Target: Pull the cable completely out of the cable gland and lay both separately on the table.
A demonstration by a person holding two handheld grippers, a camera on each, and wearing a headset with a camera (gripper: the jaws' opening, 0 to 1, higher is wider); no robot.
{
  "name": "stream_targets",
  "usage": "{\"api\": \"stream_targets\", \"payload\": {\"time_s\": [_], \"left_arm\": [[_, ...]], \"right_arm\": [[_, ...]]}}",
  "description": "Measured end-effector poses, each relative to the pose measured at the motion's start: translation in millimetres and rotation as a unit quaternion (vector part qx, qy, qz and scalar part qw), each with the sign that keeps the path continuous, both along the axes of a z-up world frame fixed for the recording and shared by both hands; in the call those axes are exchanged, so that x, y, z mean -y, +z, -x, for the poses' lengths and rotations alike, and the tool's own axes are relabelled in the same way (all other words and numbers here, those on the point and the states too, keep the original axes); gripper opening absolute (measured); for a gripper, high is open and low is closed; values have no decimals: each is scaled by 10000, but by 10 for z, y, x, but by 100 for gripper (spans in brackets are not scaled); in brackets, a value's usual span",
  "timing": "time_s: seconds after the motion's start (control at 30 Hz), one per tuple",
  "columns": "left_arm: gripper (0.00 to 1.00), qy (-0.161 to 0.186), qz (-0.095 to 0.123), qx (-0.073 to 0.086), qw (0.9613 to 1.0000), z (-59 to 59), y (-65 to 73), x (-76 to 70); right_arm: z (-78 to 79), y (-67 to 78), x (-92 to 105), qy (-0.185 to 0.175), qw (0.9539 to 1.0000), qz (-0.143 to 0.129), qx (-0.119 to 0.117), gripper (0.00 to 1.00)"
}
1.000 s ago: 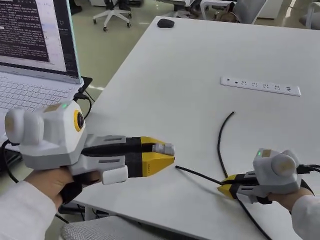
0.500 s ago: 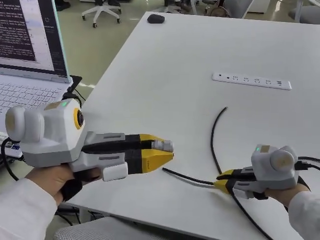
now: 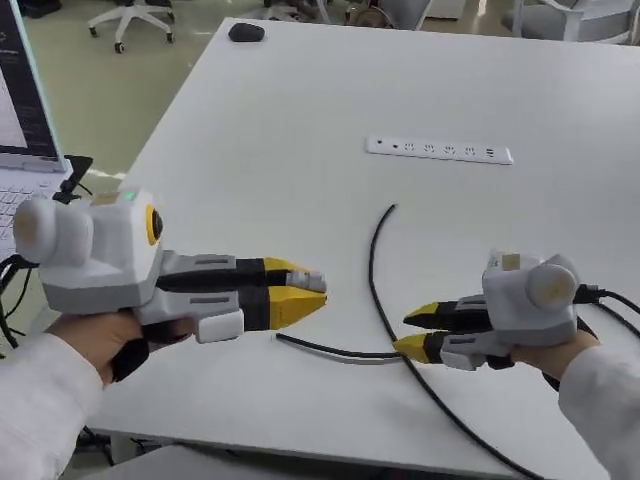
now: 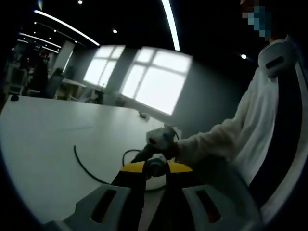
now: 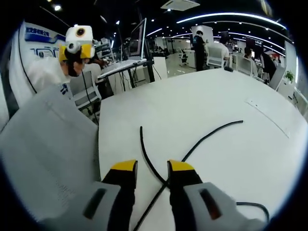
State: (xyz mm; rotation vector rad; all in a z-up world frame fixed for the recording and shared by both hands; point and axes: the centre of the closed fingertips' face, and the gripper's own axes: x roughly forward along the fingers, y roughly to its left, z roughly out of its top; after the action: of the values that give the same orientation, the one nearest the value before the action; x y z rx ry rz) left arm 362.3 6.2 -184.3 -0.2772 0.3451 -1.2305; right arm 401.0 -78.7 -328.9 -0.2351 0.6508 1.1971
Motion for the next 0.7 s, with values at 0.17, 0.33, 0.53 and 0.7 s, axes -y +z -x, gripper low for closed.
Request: {"api": "stream_targets", "payload": {"time_s": [0.17,0.33,0.53,0.7], "left_arm": [[17,41,-345,-19,9994,-195,-233,84],[17,51,-817,-48,9966,-381,-557,173],[17,183,-1220,-230,9921,-535,-1011,236],[17,187,-1620,-364,9859,-607,-1399,304]], "right_arm": [[90,274,143,-33,9996,-39,263,34],[144,545,355,-380,9979,-145,508,36],[215,674,729,-908,9930,64,751,35],[244,720,976,-1498,9860,-14,732,36]]}}
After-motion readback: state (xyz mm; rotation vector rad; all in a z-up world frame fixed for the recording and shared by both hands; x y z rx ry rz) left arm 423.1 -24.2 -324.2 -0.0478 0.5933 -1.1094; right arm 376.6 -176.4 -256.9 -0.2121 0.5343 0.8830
